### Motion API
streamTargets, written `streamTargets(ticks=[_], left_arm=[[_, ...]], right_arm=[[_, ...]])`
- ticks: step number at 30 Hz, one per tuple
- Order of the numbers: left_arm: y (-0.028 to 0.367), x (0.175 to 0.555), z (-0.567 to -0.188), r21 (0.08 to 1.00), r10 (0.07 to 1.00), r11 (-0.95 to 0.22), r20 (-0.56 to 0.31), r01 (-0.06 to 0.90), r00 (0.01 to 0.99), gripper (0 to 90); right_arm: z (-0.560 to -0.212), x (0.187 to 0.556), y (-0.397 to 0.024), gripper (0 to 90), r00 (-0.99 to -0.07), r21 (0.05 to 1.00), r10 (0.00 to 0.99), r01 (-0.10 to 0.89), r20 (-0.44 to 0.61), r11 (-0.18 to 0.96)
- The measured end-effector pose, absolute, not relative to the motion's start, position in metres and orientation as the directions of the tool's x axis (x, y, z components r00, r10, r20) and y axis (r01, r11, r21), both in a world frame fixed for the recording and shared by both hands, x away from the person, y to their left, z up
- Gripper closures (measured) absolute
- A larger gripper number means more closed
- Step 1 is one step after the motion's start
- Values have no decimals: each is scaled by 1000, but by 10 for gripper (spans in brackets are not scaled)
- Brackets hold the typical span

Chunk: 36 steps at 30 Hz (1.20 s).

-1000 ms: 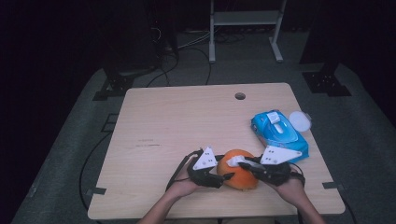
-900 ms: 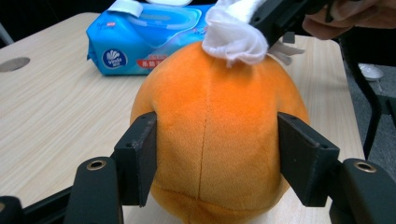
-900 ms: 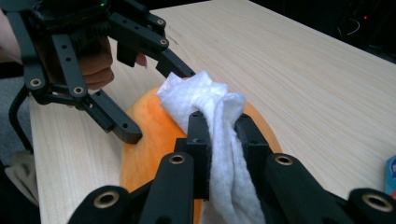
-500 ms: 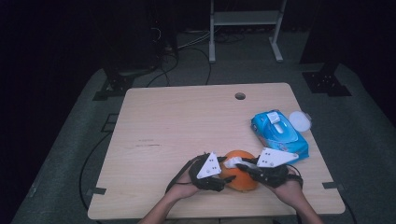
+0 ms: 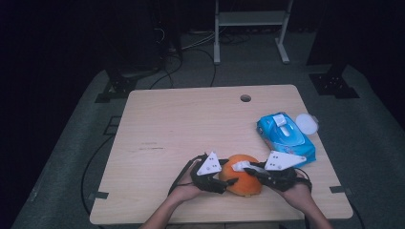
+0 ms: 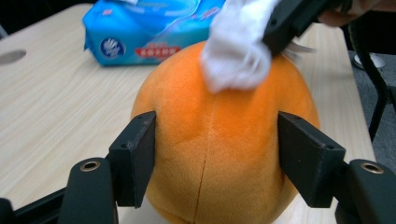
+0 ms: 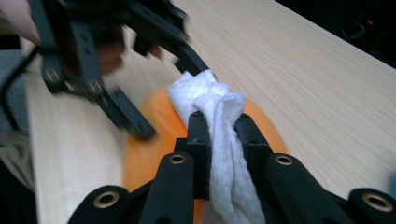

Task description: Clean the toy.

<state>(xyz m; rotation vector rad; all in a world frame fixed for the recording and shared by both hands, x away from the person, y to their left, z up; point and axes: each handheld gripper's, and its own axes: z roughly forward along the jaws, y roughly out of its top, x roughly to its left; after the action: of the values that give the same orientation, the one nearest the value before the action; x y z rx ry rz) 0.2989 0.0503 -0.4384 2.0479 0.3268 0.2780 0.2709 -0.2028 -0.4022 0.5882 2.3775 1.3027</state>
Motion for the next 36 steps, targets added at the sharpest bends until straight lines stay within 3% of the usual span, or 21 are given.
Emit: streamTargets(ticks=[3,6,7,9,10,14,18,21,23,26,28,36], left_arm=[[55,302,-440,885,341,-446,31,132,940,302],[48,301,-435,897,344,-418,12,141,939,141],[45,300,-434,900,337,-415,19,130,941,125],[42,298,-435,884,332,-456,63,102,941,146],[45,298,-437,880,331,-466,77,91,941,203],[57,305,-440,877,350,-460,38,136,936,312],[61,310,-442,882,366,-437,-3,175,931,319],[53,307,-436,892,356,-427,14,150,934,183],[48,304,-433,891,340,-438,38,123,940,149],[51,303,-436,885,341,-456,76,94,937,265],[56,308,-437,887,362,-442,39,134,931,328],[73,320,-441,884,435,-398,-52,244,899,362]], right_arm=[[-407,274,-215,778,-828,846,552,223,-98,485],[-409,273,-216,777,-827,847,556,233,-86,477],[-408,272,-213,777,-835,852,545,228,-79,472],[-406,269,-203,777,-856,857,511,205,-77,473],[-406,267,-198,777,-859,850,502,189,-100,492],[-407,269,-201,777,-858,843,504,194,-103,501],[-414,274,-214,777,-832,830,545,230,-103,508],[-414,273,-213,777,-827,826,552,233,-110,513],[-411,271,-209,777,-832,834,543,219,-112,507],[-409,269,-202,777,-847,837,516,189,-125,514],[-410,269,-202,777,-845,833,520,197,-123,517],[-420,274,-221,776,-823,816,559,257,-96,519]])
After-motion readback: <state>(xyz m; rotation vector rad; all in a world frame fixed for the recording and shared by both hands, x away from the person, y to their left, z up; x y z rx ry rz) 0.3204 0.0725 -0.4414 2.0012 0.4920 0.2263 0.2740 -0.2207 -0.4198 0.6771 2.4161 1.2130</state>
